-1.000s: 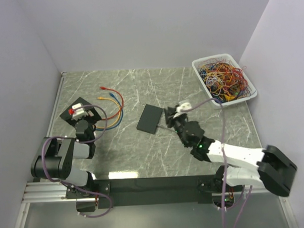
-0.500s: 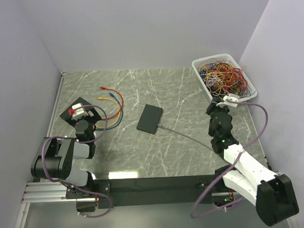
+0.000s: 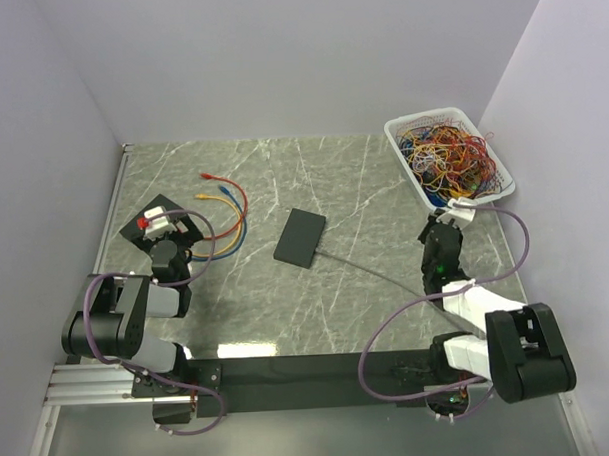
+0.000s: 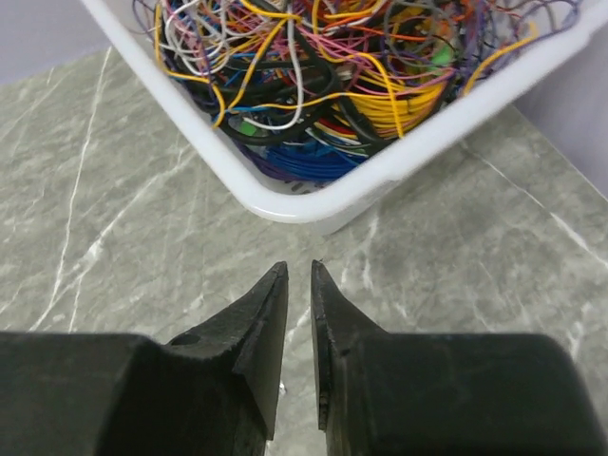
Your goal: Insert the plug into the switch port
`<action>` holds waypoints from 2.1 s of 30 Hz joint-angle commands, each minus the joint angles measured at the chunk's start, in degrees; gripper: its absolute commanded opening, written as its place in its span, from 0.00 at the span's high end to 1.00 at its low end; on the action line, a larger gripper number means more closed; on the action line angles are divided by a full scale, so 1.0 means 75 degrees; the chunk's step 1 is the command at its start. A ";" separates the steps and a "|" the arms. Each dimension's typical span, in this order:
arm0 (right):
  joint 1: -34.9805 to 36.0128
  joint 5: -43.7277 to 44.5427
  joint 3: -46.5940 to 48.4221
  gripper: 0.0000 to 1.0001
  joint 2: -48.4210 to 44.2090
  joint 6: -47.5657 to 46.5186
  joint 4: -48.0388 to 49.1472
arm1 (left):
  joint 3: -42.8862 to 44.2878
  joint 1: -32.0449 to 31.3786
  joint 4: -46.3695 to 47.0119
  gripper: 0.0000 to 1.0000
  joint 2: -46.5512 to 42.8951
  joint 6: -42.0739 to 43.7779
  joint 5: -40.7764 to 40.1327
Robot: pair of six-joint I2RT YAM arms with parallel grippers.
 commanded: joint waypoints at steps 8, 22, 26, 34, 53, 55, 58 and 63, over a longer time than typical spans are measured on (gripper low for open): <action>-0.0105 -0.0995 0.0722 0.83 0.1175 -0.0724 0.1208 | 0.0040 -0.0007 0.0388 0.01 -0.0079 0.0014 -0.0094; -0.0221 -0.2107 -0.0201 0.67 0.0965 -0.0902 0.2682 | 0.0040 -0.0007 0.0376 0.01 -0.0079 0.0014 -0.0082; -0.0105 -0.2250 -0.0558 0.55 0.1256 -0.1275 0.3797 | 0.0051 -0.0007 0.0376 0.01 -0.0079 0.0002 -0.0082; -0.0386 -0.2567 -0.0427 0.09 0.1059 -0.1054 0.3073 | 0.0051 -0.0007 0.0376 0.01 -0.0079 0.0014 -0.0094; -0.0328 -0.2520 -0.0427 0.03 0.1059 -0.1078 0.3016 | 0.0040 -0.0007 0.0388 0.01 -0.0068 0.0014 -0.0094; -0.0339 -0.2508 -0.0451 0.03 0.1059 -0.1090 0.3040 | 0.0040 -0.0007 0.0388 0.01 -0.0079 0.0002 -0.0094; -0.0328 -0.2520 -0.0427 0.02 0.1059 -0.1089 0.3016 | 0.0040 -0.0007 0.0376 0.01 -0.0068 0.0014 -0.0082; -0.0328 -0.2555 -0.0392 0.02 0.1071 -0.1066 0.2981 | 0.0051 -0.0007 0.0376 0.01 -0.0079 0.0014 -0.0082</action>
